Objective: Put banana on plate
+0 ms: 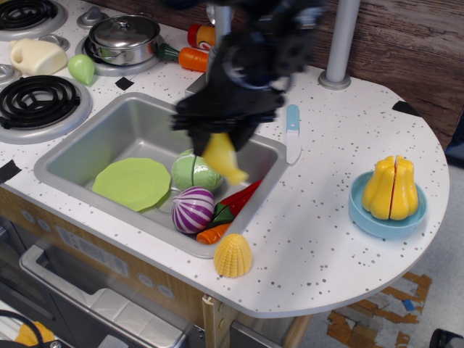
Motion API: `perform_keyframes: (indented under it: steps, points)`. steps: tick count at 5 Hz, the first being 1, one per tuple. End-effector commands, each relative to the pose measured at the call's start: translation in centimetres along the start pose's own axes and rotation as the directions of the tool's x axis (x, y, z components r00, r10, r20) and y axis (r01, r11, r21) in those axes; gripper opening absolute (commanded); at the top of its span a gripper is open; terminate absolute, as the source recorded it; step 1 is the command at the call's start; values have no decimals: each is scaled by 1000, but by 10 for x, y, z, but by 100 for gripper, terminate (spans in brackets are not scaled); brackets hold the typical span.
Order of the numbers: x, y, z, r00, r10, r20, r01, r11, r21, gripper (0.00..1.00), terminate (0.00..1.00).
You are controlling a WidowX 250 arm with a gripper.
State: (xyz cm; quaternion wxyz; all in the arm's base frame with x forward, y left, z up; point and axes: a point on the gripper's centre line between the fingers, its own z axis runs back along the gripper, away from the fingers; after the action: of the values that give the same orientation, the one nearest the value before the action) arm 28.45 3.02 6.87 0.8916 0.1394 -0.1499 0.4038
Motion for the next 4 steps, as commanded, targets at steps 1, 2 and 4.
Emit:
perform_keyframes:
  steps: [1,2,4]
  points:
    - [36,38,-27,997,-69,-24,66,993,-100,0,0]
    - [45,47,-53,992,-120,-41,113,982,-149,0,0]
    - [64,62,-110,982,-187,-11,181,964,-195,0,0]
